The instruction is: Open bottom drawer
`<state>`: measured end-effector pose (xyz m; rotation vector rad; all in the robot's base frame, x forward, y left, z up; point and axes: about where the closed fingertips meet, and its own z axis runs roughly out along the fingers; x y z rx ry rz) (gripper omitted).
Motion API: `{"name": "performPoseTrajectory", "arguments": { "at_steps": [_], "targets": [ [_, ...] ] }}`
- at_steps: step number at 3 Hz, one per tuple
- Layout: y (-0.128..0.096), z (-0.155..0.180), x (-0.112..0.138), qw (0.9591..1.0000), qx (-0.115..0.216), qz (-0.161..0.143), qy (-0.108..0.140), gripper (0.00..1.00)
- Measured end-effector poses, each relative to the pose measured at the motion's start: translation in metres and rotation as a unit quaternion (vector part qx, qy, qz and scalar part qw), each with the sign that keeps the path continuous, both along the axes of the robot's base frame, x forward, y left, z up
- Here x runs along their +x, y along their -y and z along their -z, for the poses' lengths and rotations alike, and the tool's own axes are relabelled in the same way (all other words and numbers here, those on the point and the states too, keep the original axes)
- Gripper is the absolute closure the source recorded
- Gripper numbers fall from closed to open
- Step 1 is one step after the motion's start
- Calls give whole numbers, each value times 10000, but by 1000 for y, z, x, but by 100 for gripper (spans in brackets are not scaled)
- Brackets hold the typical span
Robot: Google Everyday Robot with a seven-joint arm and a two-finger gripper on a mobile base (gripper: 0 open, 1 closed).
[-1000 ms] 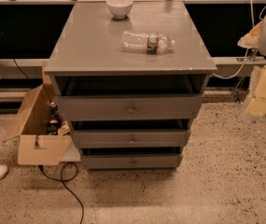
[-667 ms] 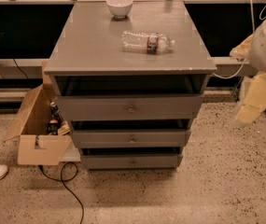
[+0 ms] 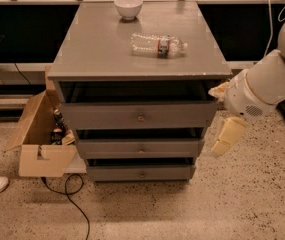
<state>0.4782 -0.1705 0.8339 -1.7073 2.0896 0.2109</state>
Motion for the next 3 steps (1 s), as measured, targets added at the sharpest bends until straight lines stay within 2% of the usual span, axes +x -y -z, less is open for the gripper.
{"name": "performPoseTrajectory", "arguments": {
  "at_steps": [1,2,3],
  "targets": [
    [0,0,0,10000,-1,0,0,0],
    [2,37,1,9997,-238,-59,-73,0],
    [14,120,8,9992,-327,-181,-136,0]
  ]
}}
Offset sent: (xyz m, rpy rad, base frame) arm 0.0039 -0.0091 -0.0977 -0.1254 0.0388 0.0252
